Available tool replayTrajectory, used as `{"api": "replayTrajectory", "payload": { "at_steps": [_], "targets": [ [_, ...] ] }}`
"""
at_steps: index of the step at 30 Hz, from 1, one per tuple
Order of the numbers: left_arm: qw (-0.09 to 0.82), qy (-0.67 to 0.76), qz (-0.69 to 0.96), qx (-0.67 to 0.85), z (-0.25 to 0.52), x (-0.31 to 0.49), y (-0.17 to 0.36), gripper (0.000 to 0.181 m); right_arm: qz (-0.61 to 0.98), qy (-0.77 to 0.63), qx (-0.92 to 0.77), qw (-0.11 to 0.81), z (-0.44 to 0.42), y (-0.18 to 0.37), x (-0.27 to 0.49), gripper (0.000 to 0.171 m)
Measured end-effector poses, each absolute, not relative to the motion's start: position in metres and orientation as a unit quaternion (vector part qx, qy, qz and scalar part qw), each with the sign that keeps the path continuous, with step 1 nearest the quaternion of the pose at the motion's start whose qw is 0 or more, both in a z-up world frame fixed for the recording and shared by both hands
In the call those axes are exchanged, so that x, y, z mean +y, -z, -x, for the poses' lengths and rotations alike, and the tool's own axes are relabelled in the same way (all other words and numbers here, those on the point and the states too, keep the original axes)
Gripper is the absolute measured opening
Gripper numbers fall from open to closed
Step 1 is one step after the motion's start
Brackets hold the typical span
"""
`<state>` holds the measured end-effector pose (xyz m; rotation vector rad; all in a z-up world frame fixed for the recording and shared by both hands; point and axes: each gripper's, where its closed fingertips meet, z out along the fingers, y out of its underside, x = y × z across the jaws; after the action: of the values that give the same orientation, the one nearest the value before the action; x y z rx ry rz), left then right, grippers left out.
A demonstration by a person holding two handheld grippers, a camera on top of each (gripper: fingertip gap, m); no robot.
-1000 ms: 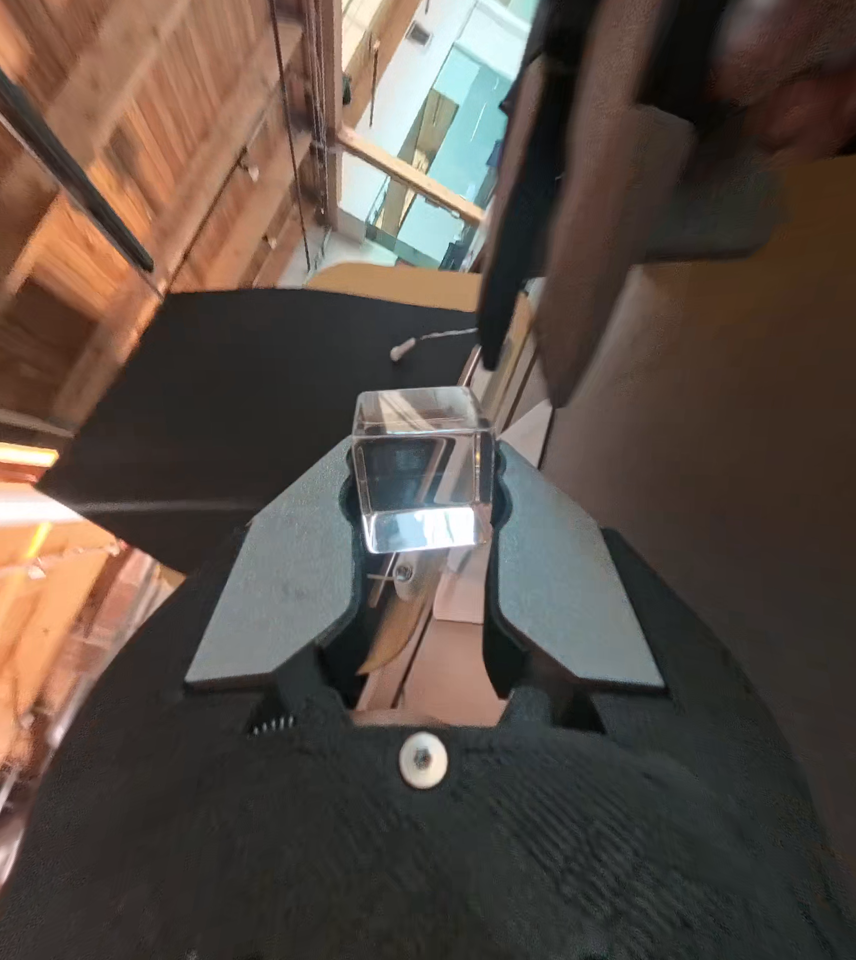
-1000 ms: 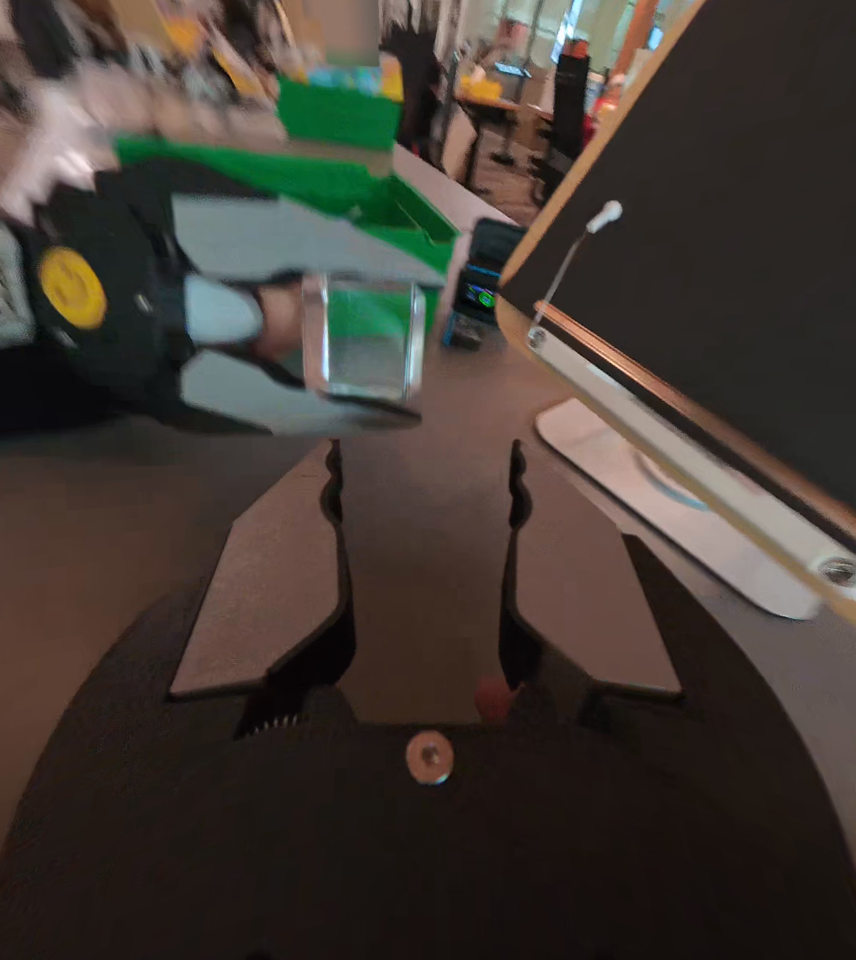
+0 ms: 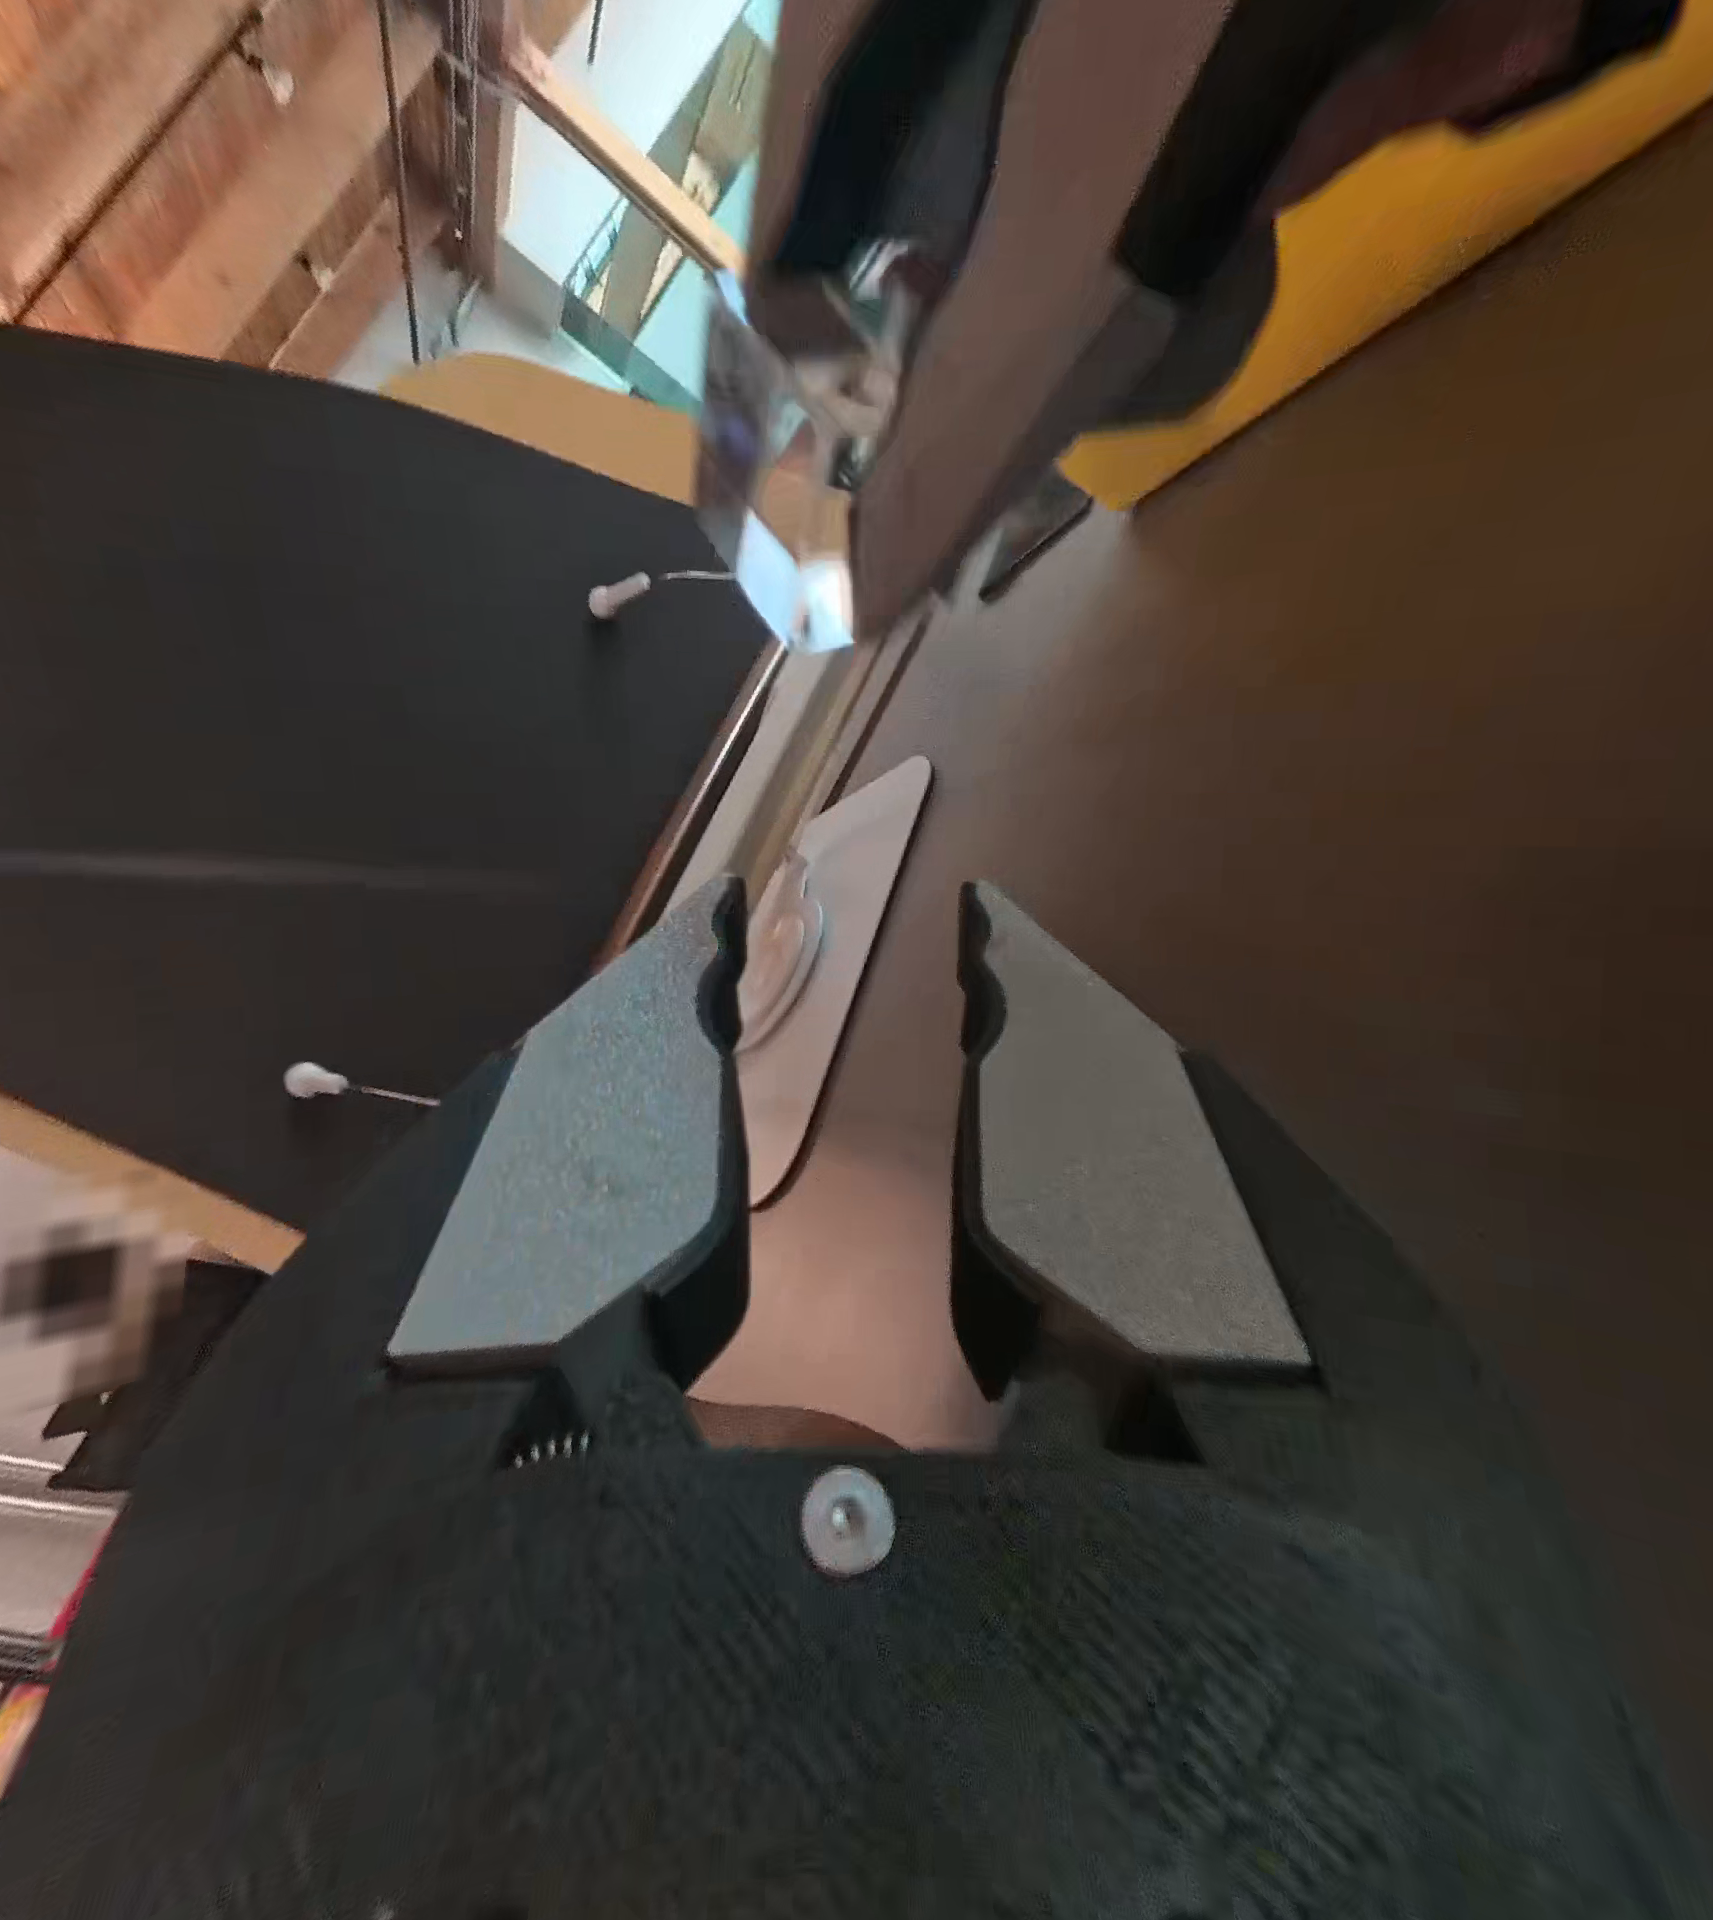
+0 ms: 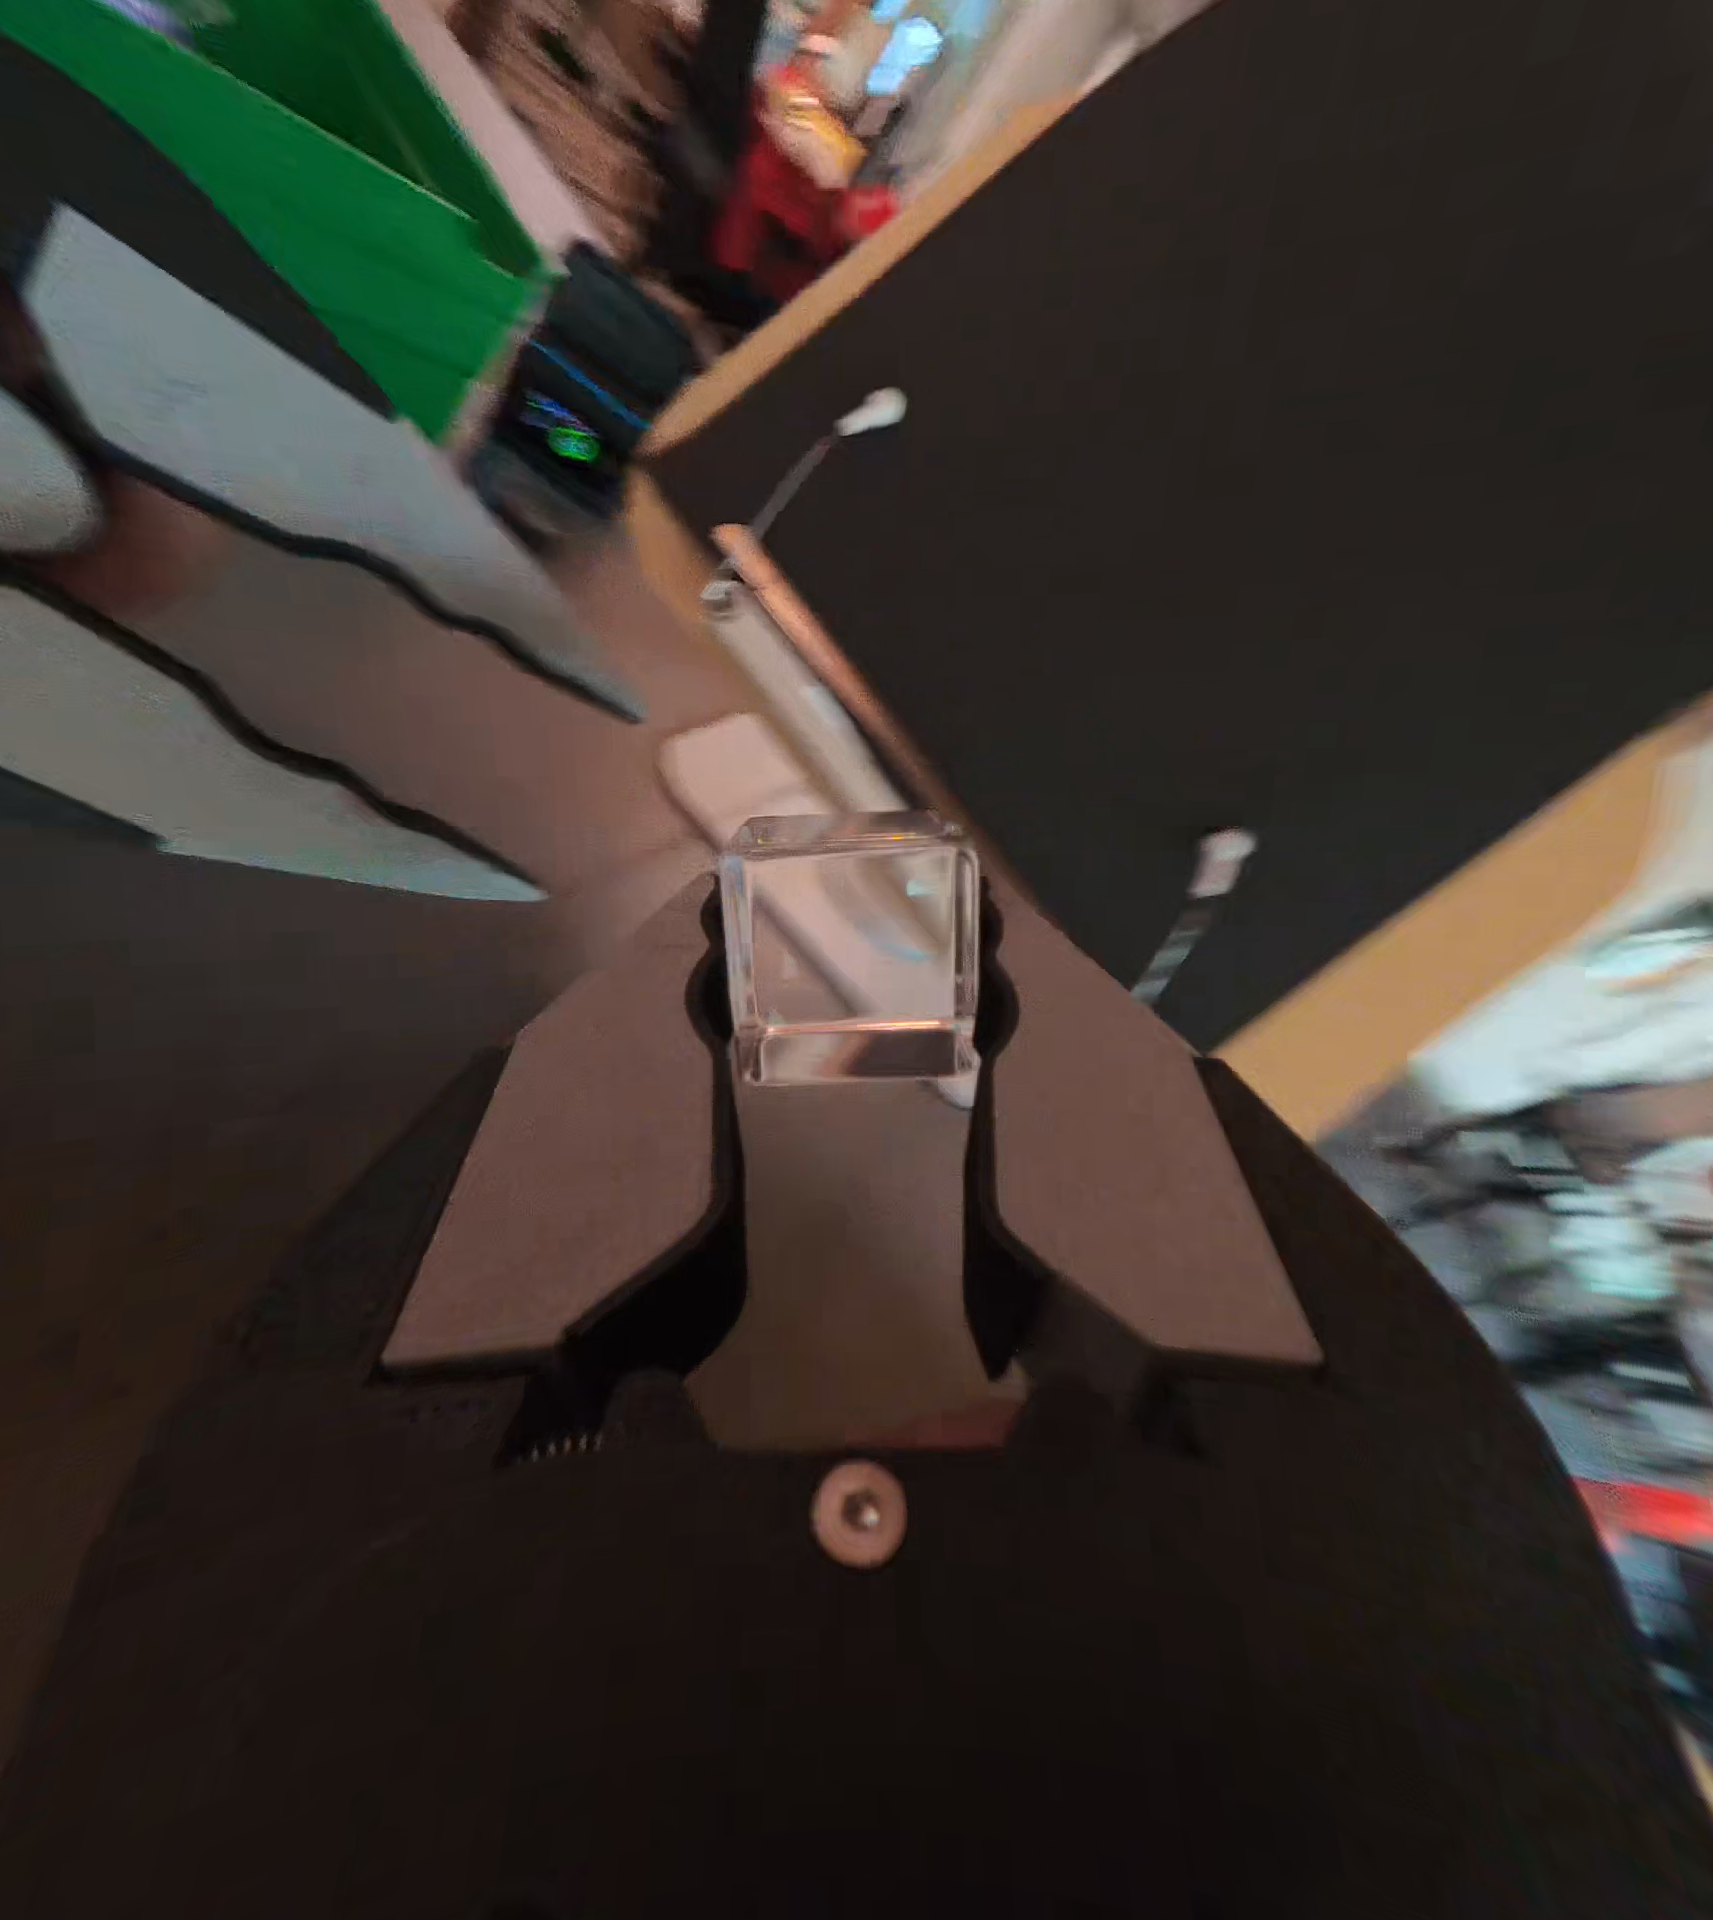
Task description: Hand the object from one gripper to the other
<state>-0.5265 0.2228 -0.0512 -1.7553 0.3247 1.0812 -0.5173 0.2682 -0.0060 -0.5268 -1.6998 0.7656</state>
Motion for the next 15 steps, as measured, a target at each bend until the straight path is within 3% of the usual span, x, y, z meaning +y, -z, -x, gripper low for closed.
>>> {"api": "replayTrajectory", "payload": {
  "at_steps": [4,7,11,15],
  "targets": [
    [0.489,-0.441,0.742,0.127,0.531,0.226,0.064,0.032,0.161,-0.244,-0.617,0.731,0.492,-0.057,0.280,0.043],
    [0.491,-0.432,0.746,0.127,0.529,0.229,0.067,0.031,0.151,-0.232,-0.527,0.803,0.460,-0.105,0.299,0.043],
    [0.481,-0.437,0.748,0.130,0.531,0.227,0.069,0.031,0.205,-0.231,-0.439,0.844,0.415,-0.158,0.346,0.043],
    [0.485,-0.439,0.745,0.129,0.530,0.227,0.066,0.031,0.271,-0.220,-0.389,0.853,0.389,-0.178,0.408,0.042]
  ]
}}
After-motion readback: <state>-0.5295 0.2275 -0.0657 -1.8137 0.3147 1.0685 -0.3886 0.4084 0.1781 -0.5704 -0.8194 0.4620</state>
